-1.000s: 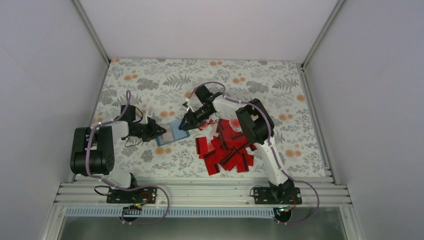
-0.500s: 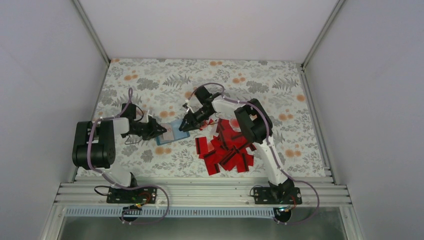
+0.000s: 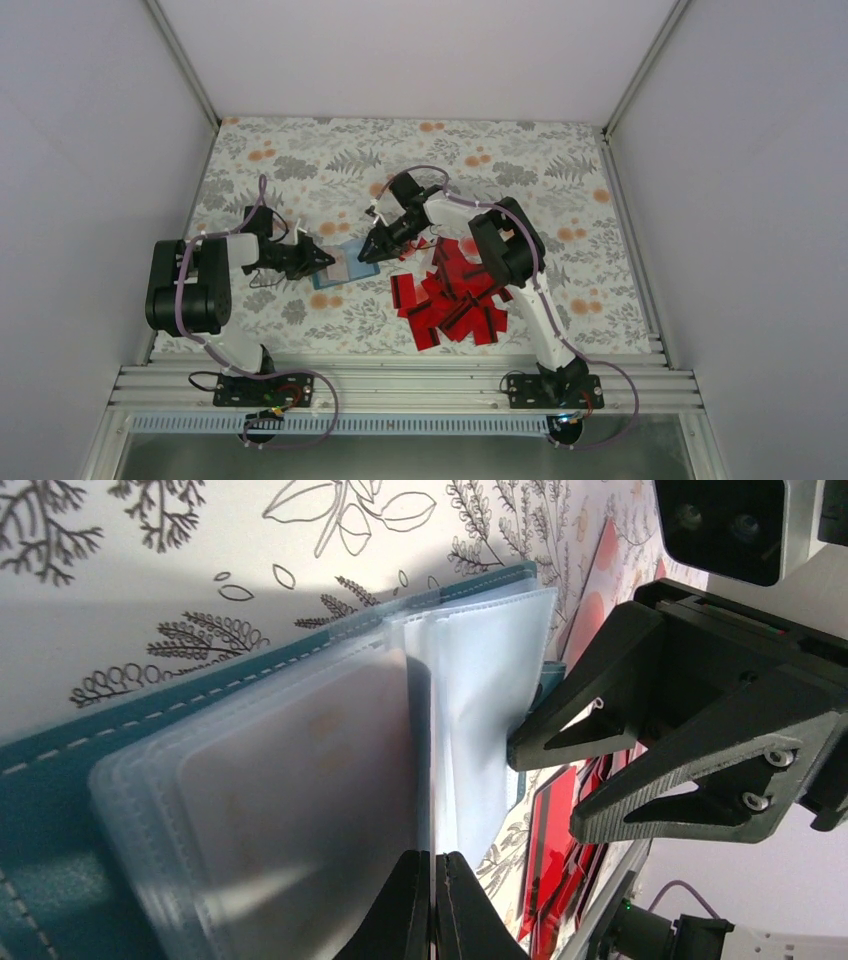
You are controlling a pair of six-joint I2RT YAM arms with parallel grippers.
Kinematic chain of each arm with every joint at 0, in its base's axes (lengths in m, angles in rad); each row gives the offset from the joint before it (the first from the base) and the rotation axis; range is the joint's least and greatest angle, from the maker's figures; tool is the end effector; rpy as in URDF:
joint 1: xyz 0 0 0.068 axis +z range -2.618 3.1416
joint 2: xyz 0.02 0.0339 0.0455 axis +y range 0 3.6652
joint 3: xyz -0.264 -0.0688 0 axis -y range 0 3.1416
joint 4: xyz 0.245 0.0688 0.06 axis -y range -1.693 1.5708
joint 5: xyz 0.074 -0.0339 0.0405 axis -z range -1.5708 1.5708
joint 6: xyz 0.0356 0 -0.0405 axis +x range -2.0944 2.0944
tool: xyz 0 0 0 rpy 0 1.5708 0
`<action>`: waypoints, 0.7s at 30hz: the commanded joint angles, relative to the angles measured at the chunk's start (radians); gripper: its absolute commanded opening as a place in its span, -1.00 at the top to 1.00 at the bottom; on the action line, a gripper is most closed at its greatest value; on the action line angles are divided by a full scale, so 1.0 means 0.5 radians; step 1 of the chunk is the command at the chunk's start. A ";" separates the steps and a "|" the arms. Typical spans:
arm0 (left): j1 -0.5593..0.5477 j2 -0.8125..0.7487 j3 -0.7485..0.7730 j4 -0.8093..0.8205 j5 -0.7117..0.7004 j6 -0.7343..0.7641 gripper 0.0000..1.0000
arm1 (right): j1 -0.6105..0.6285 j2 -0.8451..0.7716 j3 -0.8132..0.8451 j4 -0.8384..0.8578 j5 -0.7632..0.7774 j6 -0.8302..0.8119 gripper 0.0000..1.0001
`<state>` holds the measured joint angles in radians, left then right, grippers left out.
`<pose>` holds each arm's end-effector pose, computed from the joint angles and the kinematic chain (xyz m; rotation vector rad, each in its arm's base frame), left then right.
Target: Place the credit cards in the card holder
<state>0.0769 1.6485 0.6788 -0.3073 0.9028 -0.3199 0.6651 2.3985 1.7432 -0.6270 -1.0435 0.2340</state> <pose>0.2577 -0.0082 0.1166 -0.3378 2.6503 -1.3302 0.3519 0.3151 0.1023 0.7484 -2.4292 -1.4714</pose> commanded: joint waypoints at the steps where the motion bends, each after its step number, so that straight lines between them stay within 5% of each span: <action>1: 0.000 0.031 0.034 -0.018 0.099 0.080 0.95 | 0.002 0.075 0.046 -0.021 0.081 -0.020 0.27; 21: 0.000 0.112 0.110 -0.006 0.074 0.144 0.95 | 0.004 0.064 0.040 -0.058 0.092 -0.034 0.27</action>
<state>0.0765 1.6840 0.7017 -0.3164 0.9367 -0.2893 0.6651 2.3985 1.7435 -0.6281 -1.0435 0.2337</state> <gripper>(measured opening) 0.028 0.367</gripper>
